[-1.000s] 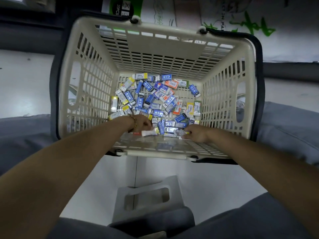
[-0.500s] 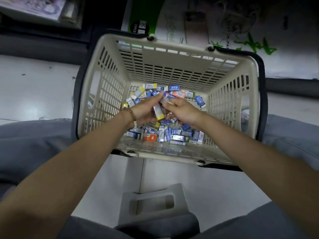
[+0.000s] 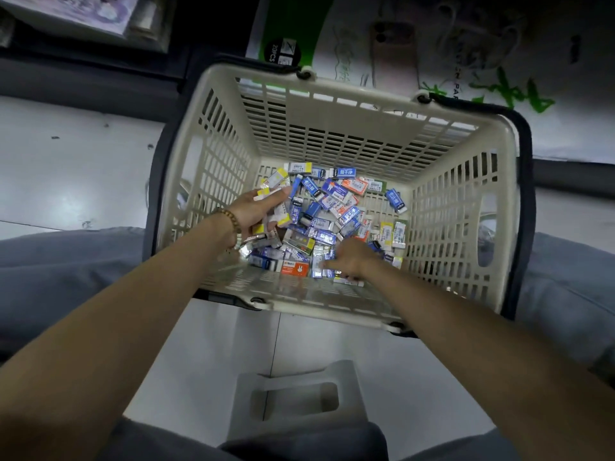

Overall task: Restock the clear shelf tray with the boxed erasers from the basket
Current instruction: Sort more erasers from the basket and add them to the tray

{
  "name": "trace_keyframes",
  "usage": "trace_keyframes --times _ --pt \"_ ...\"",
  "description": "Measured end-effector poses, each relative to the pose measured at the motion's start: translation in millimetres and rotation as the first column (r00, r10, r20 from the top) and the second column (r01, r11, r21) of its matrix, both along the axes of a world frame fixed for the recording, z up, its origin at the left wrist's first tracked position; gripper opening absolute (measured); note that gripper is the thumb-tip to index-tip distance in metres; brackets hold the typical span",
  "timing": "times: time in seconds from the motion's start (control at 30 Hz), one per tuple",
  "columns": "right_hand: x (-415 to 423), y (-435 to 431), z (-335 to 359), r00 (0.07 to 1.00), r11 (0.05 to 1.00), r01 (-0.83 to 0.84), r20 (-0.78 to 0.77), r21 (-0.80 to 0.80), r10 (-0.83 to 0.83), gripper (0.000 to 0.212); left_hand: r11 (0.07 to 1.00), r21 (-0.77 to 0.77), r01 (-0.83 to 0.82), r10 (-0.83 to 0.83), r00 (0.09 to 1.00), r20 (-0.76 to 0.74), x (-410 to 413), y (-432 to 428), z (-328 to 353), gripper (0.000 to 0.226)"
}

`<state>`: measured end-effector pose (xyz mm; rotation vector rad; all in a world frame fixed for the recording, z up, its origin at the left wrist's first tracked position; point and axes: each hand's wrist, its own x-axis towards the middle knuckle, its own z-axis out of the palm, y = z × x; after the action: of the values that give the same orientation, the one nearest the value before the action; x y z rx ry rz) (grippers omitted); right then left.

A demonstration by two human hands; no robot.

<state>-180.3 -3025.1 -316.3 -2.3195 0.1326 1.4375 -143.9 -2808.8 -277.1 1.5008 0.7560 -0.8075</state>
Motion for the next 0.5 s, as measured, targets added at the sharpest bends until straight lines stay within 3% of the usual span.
trace_keyframes --times 0.07,0.13,0.17,0.2,0.23,0.33,0.5 --pt "11.8 2.4 -1.9 1.0 0.999 -0.009 0.006 -0.045 0.009 0.038 1.0 -0.018 -0.02 0.019 1.0 -0.009 0.0 2.2 -0.9 0.082" --pt "26.5 -2.7 1.8 0.976 0.973 0.217 0.004 0.073 -0.218 0.024 1.0 0.003 -0.015 0.015 1.0 -0.019 0.7 4.0 -3.2 0.102" --pt "32.1 -5.9 6.0 0.923 0.906 0.382 -0.031 0.184 -0.383 0.023 1.0 0.025 0.003 -0.002 1.0 -0.027 1.6 4.2 -4.1 0.106" --pt "34.6 -8.7 10.0 0.868 0.831 0.493 -0.082 0.258 -0.489 0.029 0.999 0.04 0.015 -0.014 0.999 -0.035 2.0 4.8 -5.6 0.105" --pt "34.4 -11.0 11.1 0.857 0.816 0.513 -0.111 0.268 -0.502 0.035 0.999 0.036 0.017 -0.015 0.999 -0.039 1.8 4.9 -6.3 0.098" --pt "22.1 -11.3 3.7 0.954 0.95 0.299 -0.059 0.085 -0.295 0.031 0.999 -0.014 0.053 -0.054 0.996 -0.073 -1.5 3.1 -5.9 0.081" --pt "6.4 6.3 -12.7 0.964 0.967 0.249 0.08 0.057 -0.253 0.047 0.981 -0.192 0.015 -0.041 0.991 -0.131 -4.6 2.9 -9.2 0.041"
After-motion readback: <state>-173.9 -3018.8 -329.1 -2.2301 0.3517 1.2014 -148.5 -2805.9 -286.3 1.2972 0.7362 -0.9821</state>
